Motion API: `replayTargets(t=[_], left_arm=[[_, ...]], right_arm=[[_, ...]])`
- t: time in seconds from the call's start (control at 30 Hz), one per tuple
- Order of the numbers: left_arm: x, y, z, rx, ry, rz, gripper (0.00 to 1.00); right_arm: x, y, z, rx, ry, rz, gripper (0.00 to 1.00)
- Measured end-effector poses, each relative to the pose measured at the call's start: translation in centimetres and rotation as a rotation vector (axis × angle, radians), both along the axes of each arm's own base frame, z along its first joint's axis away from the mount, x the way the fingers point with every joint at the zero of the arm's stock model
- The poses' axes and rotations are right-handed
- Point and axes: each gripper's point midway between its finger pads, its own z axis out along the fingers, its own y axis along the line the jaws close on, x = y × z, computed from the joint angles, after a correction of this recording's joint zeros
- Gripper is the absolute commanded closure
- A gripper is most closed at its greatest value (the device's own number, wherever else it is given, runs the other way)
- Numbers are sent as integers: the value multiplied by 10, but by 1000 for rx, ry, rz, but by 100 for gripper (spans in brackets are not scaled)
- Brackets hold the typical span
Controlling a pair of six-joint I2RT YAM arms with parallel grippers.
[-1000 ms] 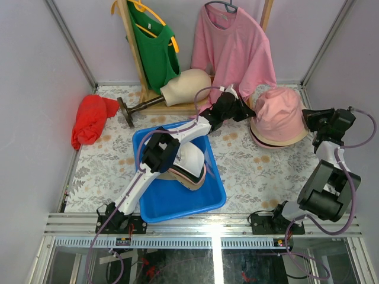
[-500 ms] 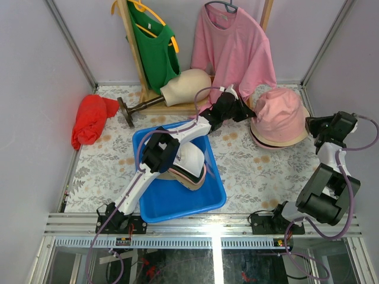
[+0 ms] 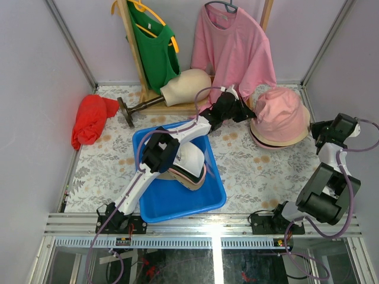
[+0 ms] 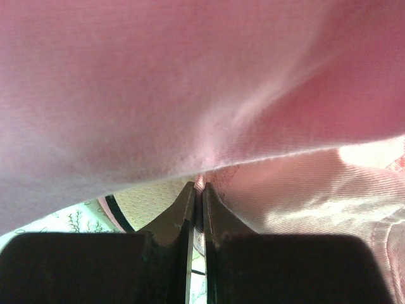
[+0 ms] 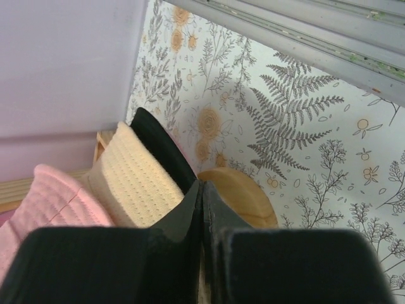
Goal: Stack the hats
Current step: Stack the hat on the hat.
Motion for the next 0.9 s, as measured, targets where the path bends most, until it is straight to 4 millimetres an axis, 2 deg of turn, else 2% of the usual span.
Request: replayTargets(t=[0.07,0.2,0.37,0.57,0.7,0.9], left_arm=[[-1,0,1,3,2,-4,100],[-2,0,2,11,3,-10,100],[-2,-1,2,12,5,-13,100],[-4,-1,2,10,6,-22,100],[-5,-2,3,6,8,-34,100],[4,2,9,1,14,-47,100]], right_arm=[[1,1,6,-5,-14,4,88],[5,-1,25,-13,-48,5,62],[15,3,57,-22,-129,45,46],[23,17,71,-5,-174,132,42],[25,23,69,-3,-170,180,41],[25,29,69,-18,-173,227,40]])
